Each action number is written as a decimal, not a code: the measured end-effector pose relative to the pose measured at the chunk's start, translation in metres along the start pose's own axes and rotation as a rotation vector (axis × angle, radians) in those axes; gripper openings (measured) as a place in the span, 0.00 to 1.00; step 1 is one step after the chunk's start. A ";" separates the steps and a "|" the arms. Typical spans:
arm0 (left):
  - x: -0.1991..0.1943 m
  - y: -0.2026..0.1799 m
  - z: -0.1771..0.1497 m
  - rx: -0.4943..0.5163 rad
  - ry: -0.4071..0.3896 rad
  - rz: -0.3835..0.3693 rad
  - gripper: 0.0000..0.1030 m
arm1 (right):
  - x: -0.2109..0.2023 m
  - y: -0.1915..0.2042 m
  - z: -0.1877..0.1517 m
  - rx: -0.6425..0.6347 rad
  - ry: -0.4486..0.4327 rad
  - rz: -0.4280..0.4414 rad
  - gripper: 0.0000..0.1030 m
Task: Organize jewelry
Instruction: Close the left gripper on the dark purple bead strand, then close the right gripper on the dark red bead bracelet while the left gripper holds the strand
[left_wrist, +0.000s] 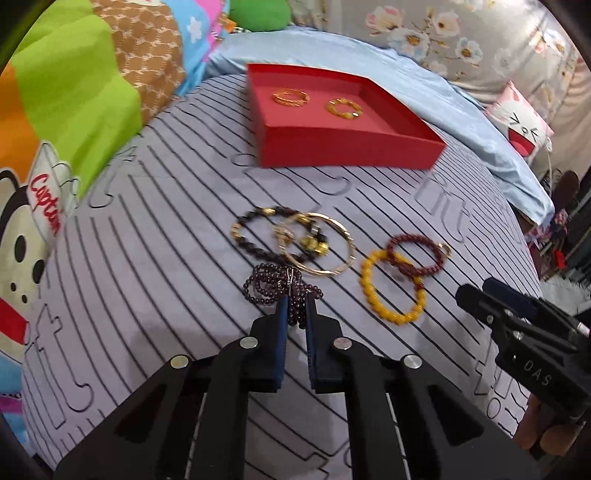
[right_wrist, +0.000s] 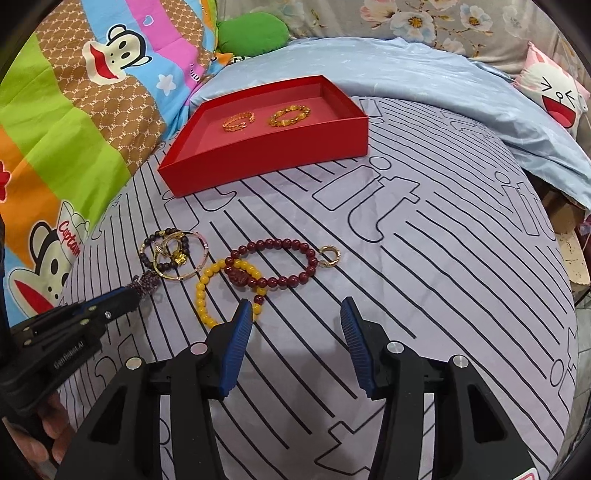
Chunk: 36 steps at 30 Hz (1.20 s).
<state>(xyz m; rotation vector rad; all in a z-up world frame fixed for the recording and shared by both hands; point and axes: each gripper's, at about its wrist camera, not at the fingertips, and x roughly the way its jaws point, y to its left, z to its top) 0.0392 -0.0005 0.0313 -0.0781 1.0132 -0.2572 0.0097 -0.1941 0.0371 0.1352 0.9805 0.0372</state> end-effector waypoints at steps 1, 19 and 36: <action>-0.001 0.002 0.001 -0.008 -0.001 0.002 0.08 | 0.002 0.002 0.001 -0.003 0.004 0.004 0.46; 0.009 0.011 0.010 -0.022 0.020 0.005 0.08 | 0.037 0.038 0.022 -0.136 0.041 0.039 0.39; 0.007 0.008 0.012 -0.022 0.019 -0.005 0.08 | 0.030 0.020 0.010 -0.083 0.058 0.069 0.12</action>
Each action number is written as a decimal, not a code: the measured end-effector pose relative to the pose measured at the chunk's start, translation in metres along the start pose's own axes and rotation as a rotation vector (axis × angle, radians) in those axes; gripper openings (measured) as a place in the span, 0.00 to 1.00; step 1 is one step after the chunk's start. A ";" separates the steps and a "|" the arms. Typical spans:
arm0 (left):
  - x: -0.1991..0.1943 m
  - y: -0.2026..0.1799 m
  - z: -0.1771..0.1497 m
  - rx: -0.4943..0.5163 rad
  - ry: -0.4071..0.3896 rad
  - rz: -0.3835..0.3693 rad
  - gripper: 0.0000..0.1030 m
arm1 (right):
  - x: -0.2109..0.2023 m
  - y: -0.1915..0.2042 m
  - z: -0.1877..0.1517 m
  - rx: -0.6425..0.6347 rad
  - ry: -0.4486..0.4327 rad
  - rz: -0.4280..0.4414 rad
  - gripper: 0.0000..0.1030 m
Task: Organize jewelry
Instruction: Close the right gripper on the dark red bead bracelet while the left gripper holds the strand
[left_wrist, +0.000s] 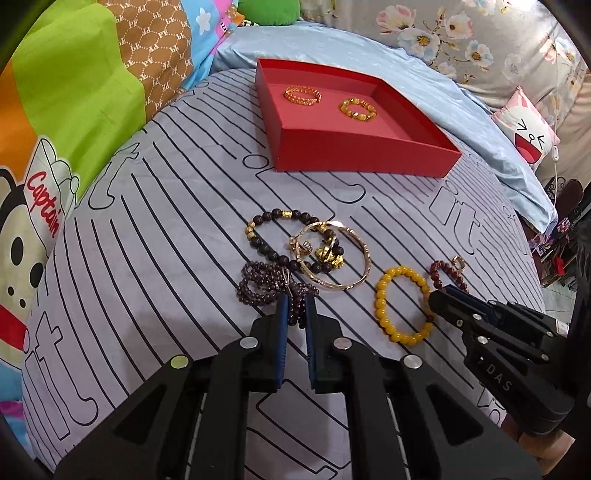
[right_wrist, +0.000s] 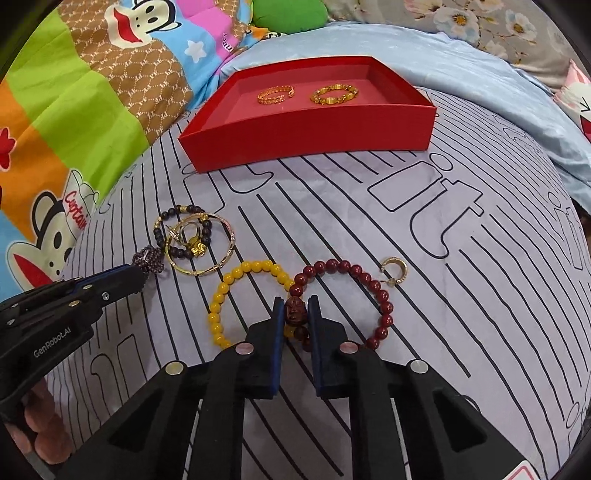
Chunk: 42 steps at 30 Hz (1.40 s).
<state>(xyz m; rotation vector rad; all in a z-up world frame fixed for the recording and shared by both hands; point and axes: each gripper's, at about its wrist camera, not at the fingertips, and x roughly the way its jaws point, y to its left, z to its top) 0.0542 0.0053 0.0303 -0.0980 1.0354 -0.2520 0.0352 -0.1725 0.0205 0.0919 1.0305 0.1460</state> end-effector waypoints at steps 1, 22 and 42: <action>-0.002 -0.001 0.000 0.000 -0.004 -0.002 0.08 | -0.004 0.000 0.000 0.005 -0.009 0.003 0.12; -0.047 -0.017 0.024 0.043 -0.094 -0.055 0.00 | -0.050 -0.009 0.017 0.049 -0.126 0.031 0.07; 0.006 -0.018 -0.021 0.051 0.021 -0.061 0.42 | -0.053 -0.015 0.002 0.073 -0.108 0.020 0.07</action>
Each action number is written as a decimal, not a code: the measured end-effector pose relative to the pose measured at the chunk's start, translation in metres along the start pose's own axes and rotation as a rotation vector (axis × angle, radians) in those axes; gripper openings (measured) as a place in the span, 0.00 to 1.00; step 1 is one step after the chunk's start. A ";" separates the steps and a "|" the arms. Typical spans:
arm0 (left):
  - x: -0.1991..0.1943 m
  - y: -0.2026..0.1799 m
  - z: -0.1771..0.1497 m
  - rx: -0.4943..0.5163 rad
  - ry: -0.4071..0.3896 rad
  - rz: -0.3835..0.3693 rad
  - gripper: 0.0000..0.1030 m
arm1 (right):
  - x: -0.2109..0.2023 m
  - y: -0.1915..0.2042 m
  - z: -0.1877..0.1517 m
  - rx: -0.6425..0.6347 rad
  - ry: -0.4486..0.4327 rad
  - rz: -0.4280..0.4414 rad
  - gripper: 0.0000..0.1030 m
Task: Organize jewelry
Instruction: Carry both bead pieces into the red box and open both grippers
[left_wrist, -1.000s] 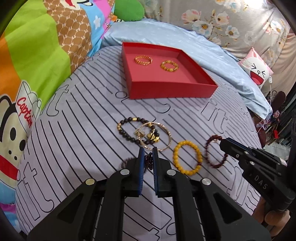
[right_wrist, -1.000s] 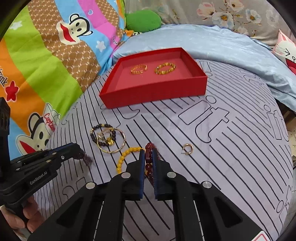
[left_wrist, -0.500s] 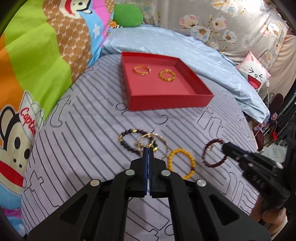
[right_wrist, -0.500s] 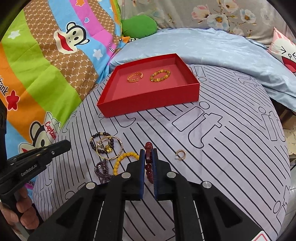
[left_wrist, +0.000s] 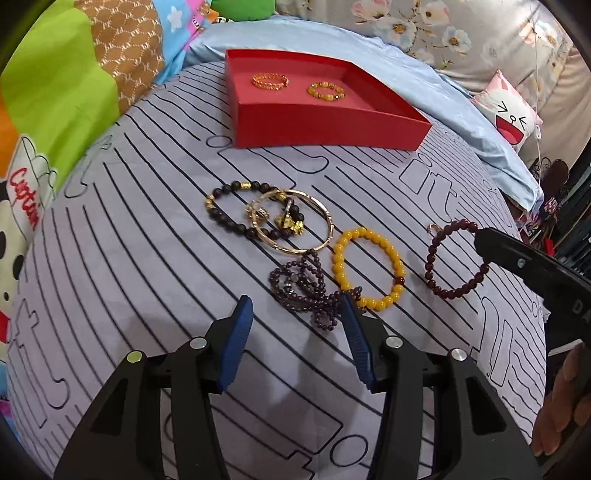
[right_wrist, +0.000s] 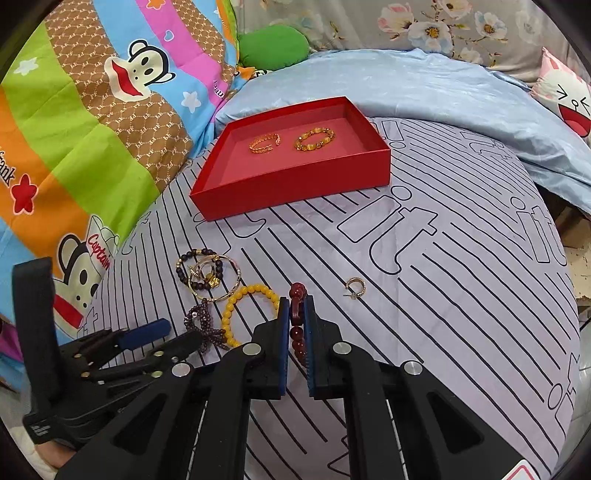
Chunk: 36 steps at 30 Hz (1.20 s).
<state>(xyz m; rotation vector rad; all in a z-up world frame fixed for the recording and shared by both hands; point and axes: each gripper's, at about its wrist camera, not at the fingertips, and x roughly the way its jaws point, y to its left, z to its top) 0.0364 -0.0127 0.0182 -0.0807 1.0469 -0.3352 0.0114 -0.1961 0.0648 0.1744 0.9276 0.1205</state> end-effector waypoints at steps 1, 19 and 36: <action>0.001 0.000 0.000 -0.001 -0.001 -0.005 0.39 | 0.000 0.000 0.000 0.001 0.000 0.000 0.07; 0.009 -0.007 0.004 0.023 -0.011 -0.116 0.03 | 0.000 0.000 0.000 0.005 0.003 0.002 0.07; -0.026 -0.013 0.017 0.035 -0.046 -0.149 0.03 | -0.009 -0.003 0.004 0.014 -0.021 0.010 0.07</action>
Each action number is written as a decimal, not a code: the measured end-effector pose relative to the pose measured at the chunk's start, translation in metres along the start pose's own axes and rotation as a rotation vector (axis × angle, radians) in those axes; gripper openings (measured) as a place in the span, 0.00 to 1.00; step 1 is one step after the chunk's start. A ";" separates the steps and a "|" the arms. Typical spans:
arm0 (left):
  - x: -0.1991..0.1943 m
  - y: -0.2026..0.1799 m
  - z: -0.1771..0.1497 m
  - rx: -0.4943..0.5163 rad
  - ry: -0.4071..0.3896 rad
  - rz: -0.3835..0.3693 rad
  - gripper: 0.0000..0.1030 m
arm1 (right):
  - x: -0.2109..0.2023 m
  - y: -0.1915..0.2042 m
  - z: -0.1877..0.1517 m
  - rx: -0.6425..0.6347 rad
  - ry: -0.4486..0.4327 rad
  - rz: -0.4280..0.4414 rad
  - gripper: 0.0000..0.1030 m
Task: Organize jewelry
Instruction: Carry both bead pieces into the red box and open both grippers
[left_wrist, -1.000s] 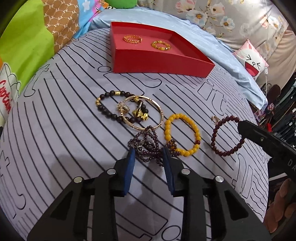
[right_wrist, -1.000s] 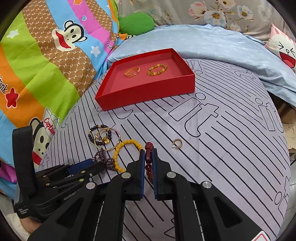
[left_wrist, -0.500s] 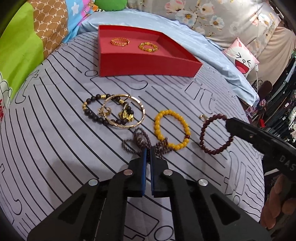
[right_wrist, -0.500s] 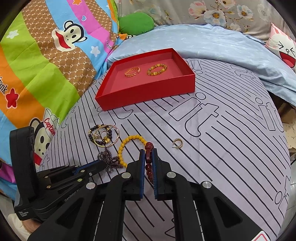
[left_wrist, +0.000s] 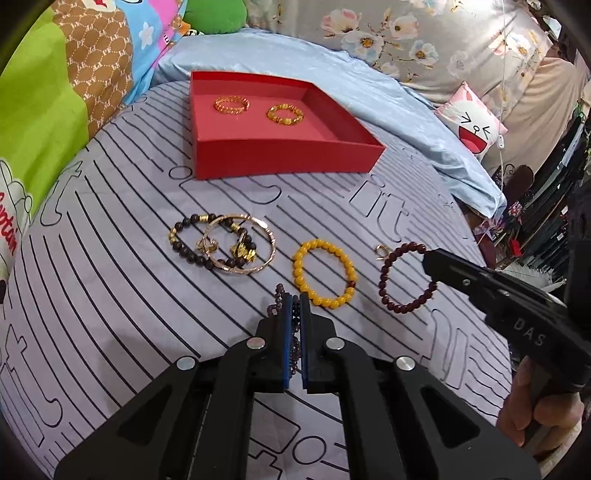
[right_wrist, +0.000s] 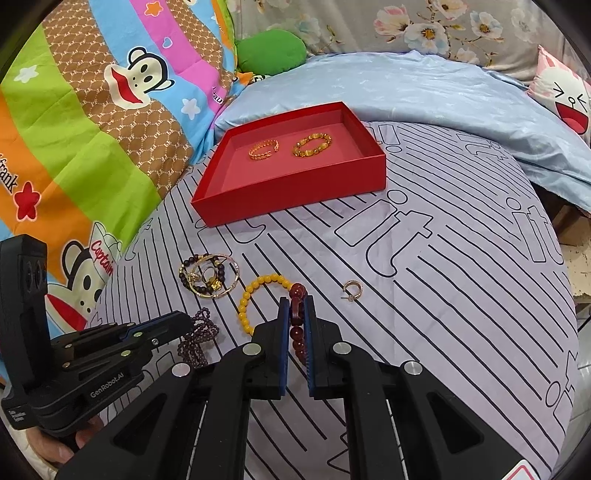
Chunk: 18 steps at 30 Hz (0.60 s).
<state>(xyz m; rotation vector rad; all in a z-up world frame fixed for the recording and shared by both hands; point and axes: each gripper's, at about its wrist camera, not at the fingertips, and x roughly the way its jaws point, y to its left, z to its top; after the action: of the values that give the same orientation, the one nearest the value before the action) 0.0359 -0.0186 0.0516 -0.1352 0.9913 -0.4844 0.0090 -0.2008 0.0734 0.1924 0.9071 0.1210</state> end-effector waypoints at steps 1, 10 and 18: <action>-0.003 -0.001 0.001 0.001 -0.004 -0.001 0.03 | -0.001 0.000 0.001 -0.001 -0.004 0.002 0.07; -0.031 -0.016 0.048 0.039 -0.064 -0.024 0.03 | -0.019 0.009 0.043 -0.031 -0.079 0.039 0.07; -0.043 -0.017 0.137 0.076 -0.197 -0.008 0.03 | -0.020 0.018 0.126 -0.081 -0.178 0.054 0.07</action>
<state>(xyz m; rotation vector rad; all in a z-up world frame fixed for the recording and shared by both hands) 0.1247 -0.0285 0.1658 -0.1169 0.7788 -0.5054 0.0965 -0.2018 0.1684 0.1497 0.7191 0.1872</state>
